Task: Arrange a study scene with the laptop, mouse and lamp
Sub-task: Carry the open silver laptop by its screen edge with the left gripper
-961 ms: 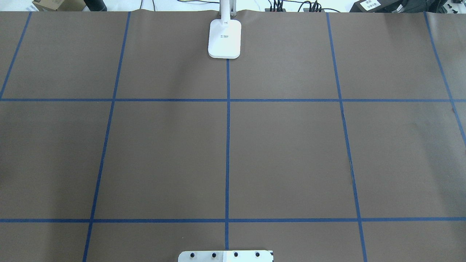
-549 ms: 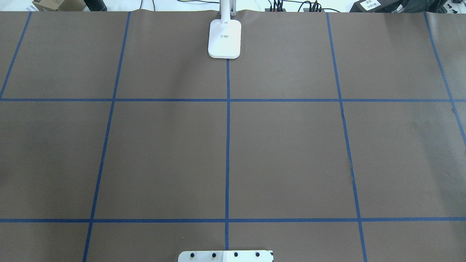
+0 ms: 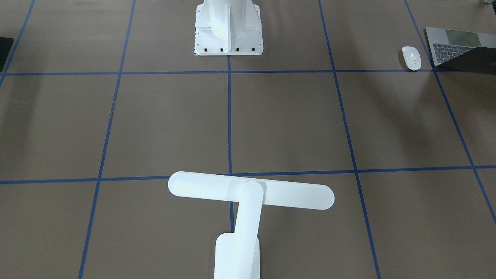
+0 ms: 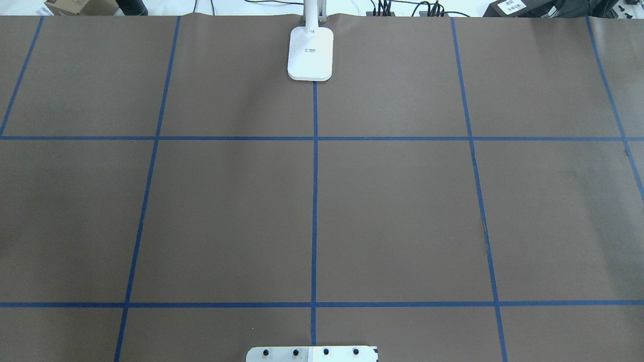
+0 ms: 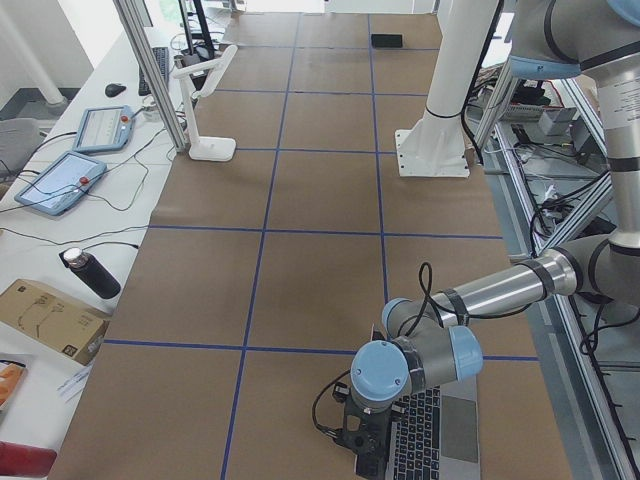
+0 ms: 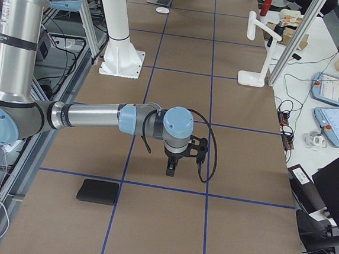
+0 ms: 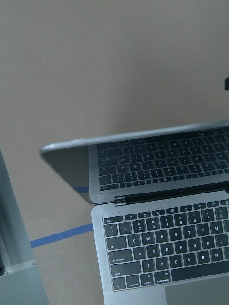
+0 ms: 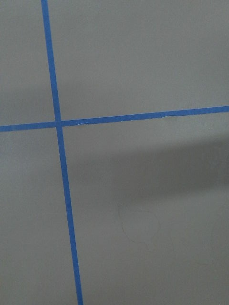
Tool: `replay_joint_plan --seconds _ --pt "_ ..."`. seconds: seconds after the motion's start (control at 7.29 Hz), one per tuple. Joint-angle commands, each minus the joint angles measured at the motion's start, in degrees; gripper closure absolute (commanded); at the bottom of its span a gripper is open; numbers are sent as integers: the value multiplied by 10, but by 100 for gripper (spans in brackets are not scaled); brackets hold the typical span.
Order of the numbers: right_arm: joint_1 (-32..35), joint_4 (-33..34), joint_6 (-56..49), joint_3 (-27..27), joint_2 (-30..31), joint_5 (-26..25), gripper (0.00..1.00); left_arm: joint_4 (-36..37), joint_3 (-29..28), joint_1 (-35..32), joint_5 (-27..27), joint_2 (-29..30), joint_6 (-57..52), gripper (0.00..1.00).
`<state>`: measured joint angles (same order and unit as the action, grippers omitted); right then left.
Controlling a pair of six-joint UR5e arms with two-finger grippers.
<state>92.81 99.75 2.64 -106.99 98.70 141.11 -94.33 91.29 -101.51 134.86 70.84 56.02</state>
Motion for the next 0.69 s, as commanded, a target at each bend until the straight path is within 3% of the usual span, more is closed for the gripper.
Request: replay_joint_plan --seconds 0.0,0.14,0.55 --pt "0 0 0 -2 0 1 0 6 -1 0 1 0 1 88" --pt "0 0 0 -2 0 5 0 6 -1 0 1 0 1 100" --pt "0 0 1 -4 -1 10 0 9 13 -3 0 -2 -2 100"
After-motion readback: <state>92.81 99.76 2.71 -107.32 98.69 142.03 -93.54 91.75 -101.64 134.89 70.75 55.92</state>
